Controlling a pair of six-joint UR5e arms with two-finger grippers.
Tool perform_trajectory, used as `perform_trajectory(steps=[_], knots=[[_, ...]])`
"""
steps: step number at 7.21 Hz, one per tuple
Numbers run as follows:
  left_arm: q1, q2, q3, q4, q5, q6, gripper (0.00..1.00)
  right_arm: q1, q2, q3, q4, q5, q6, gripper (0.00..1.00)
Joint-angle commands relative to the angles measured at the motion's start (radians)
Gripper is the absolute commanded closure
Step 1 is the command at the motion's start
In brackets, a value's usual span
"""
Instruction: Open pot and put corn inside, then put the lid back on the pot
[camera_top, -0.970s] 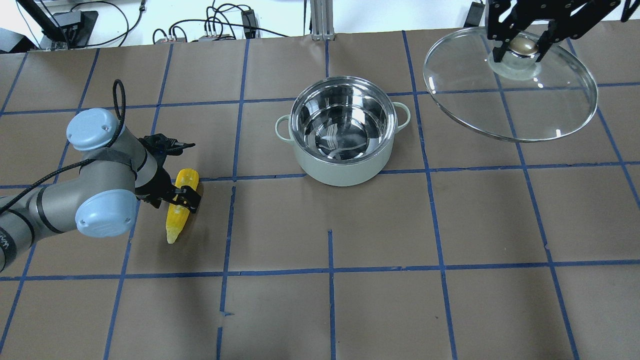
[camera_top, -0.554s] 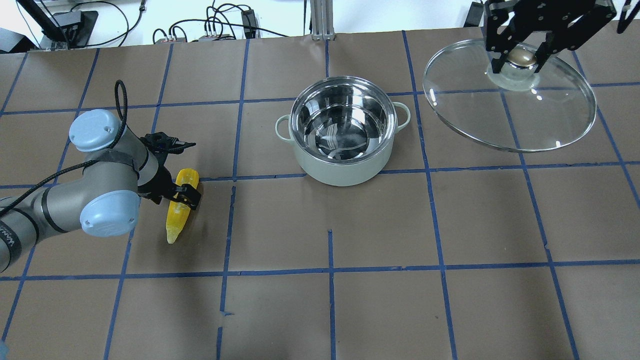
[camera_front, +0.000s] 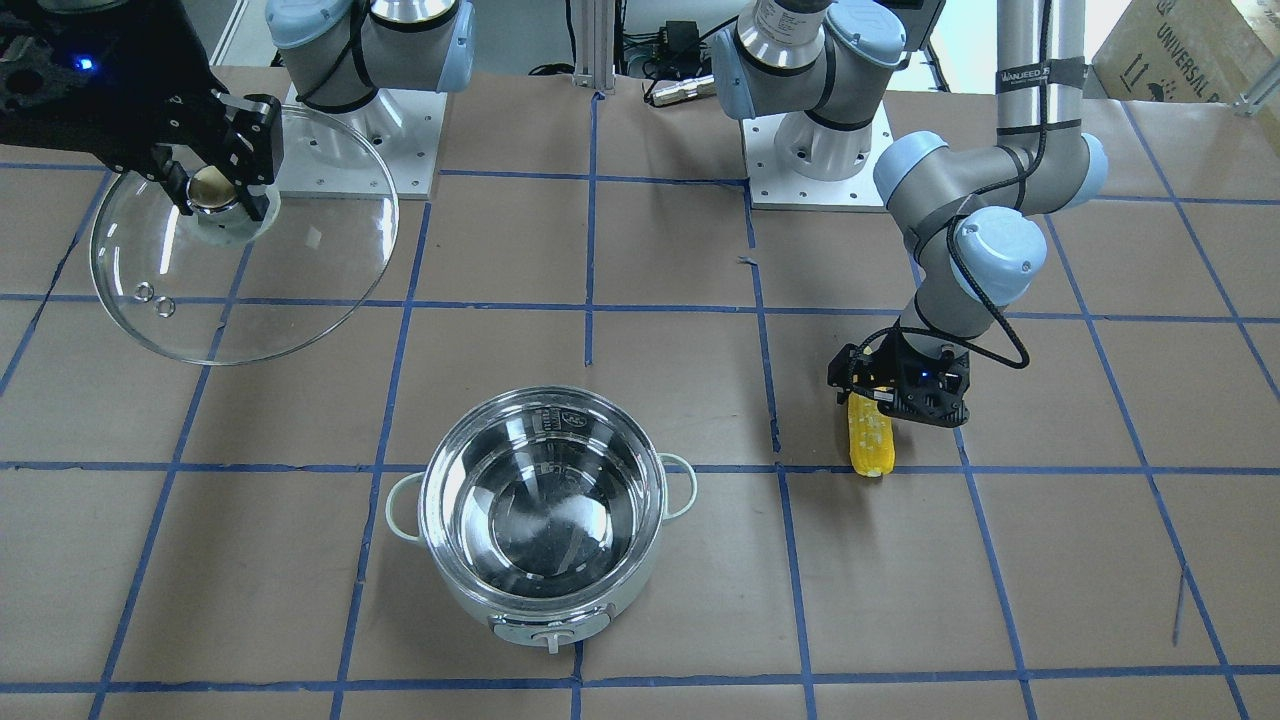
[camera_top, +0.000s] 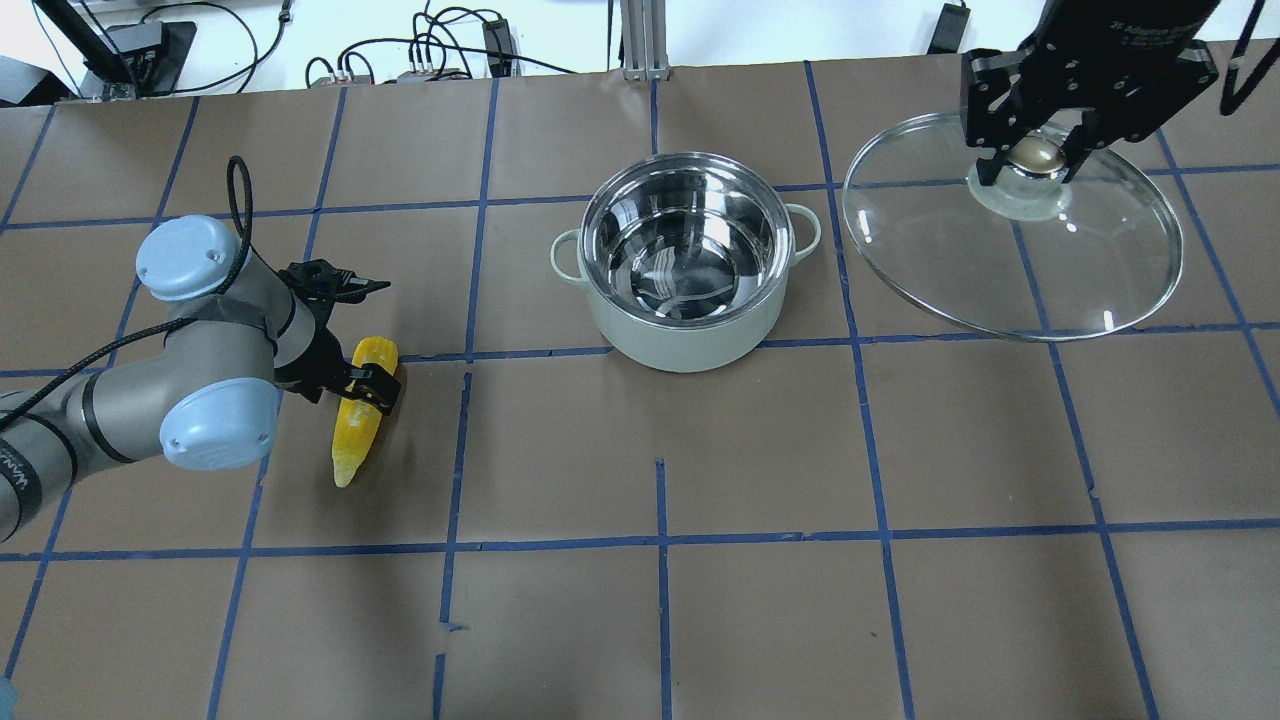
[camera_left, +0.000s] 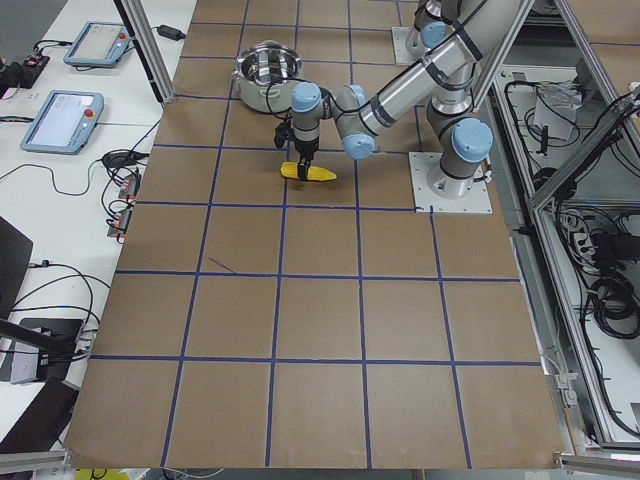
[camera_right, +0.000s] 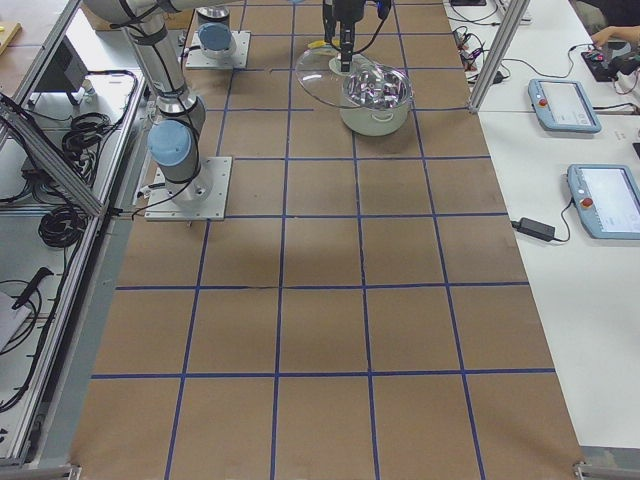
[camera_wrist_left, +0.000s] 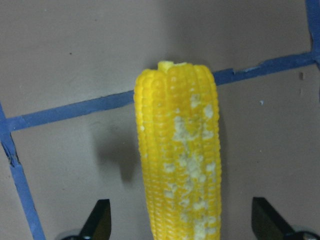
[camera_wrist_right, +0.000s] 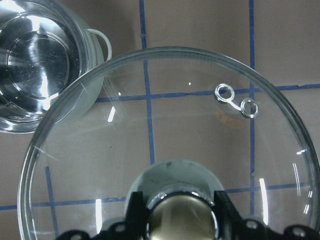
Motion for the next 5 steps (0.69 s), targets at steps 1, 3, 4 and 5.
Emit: perform_trajectory(steps=[1, 3, 4, 5], knots=[[0.0, -0.002, -0.002, 0.009, -0.001, 0.0, 0.0, 0.0, 0.0, 0.005, -0.015, -0.001, 0.0, 0.65], [-0.009, -0.004, -0.011, 0.016, -0.004, -0.017, 0.05, 0.002, 0.003, 0.012, -0.083, -0.001, -0.002, 0.65], [-0.009, -0.004, -0.009, 0.022, -0.039, -0.036, 0.08, 0.002, 0.003, 0.023, -0.119, -0.001, 0.0, 0.65], [-0.009, -0.004, -0.009, 0.023, -0.043, -0.032, 0.13, 0.0, 0.002, 0.032, -0.136, -0.003, -0.002, 0.65]])
